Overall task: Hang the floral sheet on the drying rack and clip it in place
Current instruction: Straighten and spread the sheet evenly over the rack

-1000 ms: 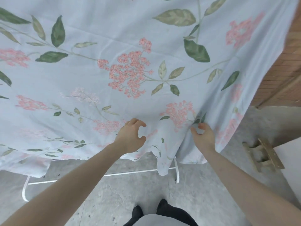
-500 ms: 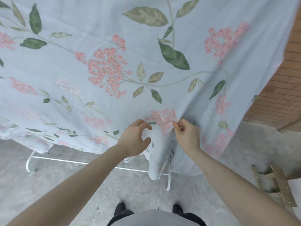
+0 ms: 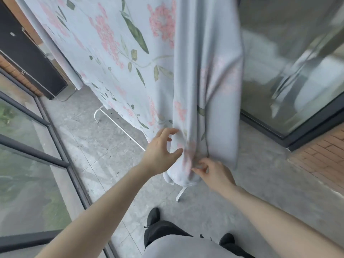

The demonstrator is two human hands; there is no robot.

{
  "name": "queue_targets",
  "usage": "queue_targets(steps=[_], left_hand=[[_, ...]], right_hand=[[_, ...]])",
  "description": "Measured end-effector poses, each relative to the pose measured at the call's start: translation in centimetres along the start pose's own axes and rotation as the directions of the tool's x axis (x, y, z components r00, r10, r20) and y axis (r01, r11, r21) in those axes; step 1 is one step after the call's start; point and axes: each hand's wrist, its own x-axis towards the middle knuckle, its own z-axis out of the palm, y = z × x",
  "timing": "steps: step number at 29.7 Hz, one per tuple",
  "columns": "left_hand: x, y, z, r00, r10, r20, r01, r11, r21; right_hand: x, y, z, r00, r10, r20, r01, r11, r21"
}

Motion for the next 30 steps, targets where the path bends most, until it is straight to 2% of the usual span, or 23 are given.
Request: queue_targets(steps=[1,2,3,5,7,10,15,19,23,28,30], left_hand=[[0.4,-0.4,0.0,0.998,-0.051,-0.033,0.052,0.997,0.051],[-1.5,5.4,4.7,0.956,-0.225,-0.188,0.242,0.968,0.071],[-1.6,6.3,5.4,0.921,-0.315,-0.229,0.347,0.931,0.111],[-2.0,5.8,6.3,0.889,-0.384,-0.248,0.43,0.887,0.17],[-2.6,4.8,7.6,0.895,-0.389,-0.22,0.431,0.881,0.196],[-3.0,4.7,8.9,0.843,-0.42,-0.337,0.49,0.857,0.158],[-3.9,2.5,9.1,0.752,-0.438,-0.493,0.547,0.832,0.094],[-3.4,0.7,9.2,0.635,-0.454,-0.625,0.634,0.769,0.085],[-3.9,-0.7,9.8,0.569,-0.546,-0.616,0.719,0.693,0.05],[-4.0,-0.1,10.7,0.411,-0.731,-0.545,0.872,0.489,0.001],[-4.3,1.2,11.3,0.356,-0.781,-0.513,0.896,0.441,-0.05]], right_hand=[[-0.1,0.5,-0.7,0.999,0.01,-0.048,-0.008,0.999,0.048],[-1.1,5.7,-7.2,0.998,-0.069,0.002,0.069,0.998,0.002],[-0.3,7.7,-9.4,0.992,-0.096,-0.085,0.098,0.995,0.022],[1.2,7.9,-12.1,0.972,-0.086,-0.217,0.11,0.988,0.105],[1.3,6.1,-12.8,0.958,-0.198,-0.206,0.22,0.971,0.09],[3.2,4.7,-13.9,0.932,-0.353,-0.082,0.354,0.935,0.004],[4.8,3.6,-14.2,0.903,-0.414,0.113,0.427,0.892,-0.147],[9.0,3.3,-15.3,0.856,-0.465,0.226,0.507,0.841,-0.189],[11.7,3.4,-14.8,0.772,-0.558,0.304,0.615,0.777,-0.134],[13.7,2.4,-13.8,0.657,-0.603,0.452,0.724,0.673,-0.155],[14.1,2.3,-13.2,0.608,-0.613,0.504,0.761,0.631,-0.151]])
